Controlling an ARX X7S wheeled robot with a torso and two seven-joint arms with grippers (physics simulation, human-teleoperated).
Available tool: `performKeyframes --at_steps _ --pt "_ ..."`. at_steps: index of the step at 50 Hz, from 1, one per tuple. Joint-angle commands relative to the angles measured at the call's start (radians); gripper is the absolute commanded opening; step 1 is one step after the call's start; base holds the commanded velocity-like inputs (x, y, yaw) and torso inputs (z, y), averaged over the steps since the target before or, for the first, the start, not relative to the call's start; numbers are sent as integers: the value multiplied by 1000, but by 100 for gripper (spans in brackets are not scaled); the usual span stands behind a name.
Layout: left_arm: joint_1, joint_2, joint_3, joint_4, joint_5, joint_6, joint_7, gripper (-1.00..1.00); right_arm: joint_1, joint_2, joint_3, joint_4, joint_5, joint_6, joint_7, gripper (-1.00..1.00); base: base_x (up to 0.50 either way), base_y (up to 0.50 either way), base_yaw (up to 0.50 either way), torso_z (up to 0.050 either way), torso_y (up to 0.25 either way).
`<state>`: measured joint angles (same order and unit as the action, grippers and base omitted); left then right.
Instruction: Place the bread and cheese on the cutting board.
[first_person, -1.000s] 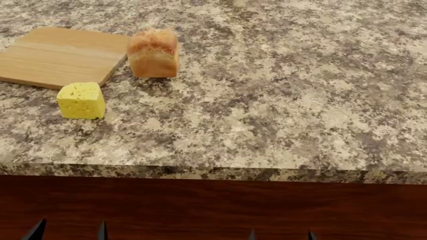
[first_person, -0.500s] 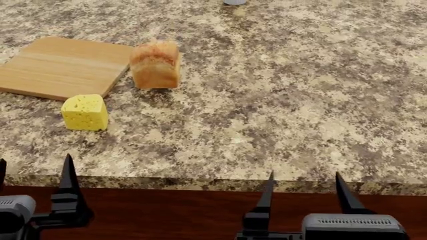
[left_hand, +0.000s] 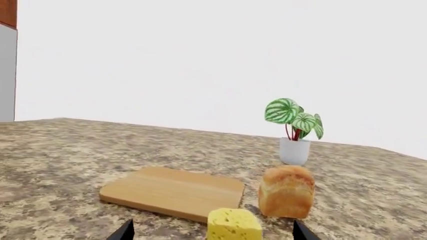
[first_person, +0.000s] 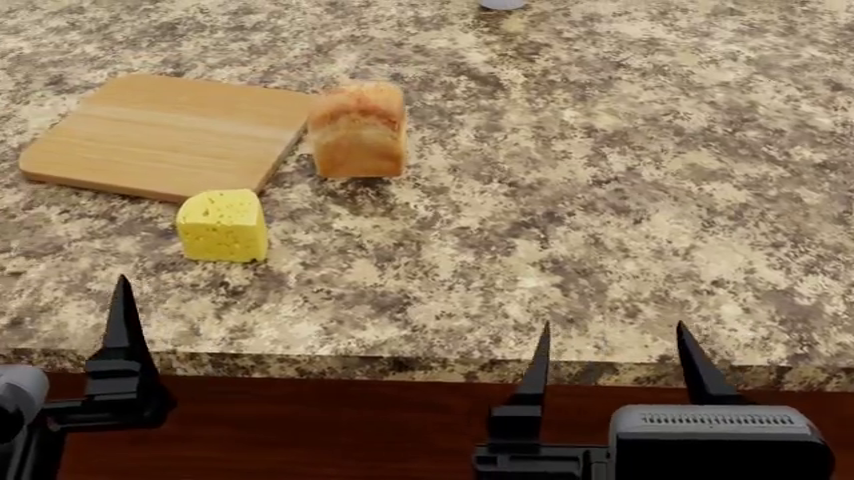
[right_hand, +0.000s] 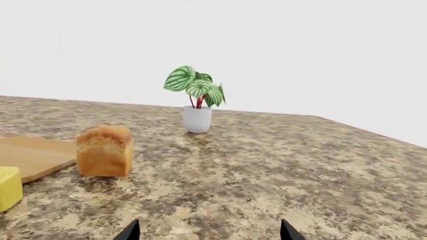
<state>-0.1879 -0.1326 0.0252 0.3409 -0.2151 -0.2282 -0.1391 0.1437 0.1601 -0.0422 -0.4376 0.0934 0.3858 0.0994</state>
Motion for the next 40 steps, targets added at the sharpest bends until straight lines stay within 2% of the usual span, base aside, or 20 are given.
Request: performKeyframes --at_steps 1,13,24,40 --pt "-8 -13 -4 2 -8 7 -17 100 16 11 -29 5 -12 21 11 100 0 500 0 0 0" --pt "-5 -20 3 5 -13 12 -31 100 21 16 -50 19 -13 13 15 100 10 500 0 0 0" --pt "-6 -29 8 2 -10 26 -43 100 12 33 -76 10 -32 -24 20 100 195 472 0 0 0" --pt "-7 -40 11 16 -28 15 -57 100 -2 44 -64 -18 28 -68 -4 100 500 12 0 0 0"
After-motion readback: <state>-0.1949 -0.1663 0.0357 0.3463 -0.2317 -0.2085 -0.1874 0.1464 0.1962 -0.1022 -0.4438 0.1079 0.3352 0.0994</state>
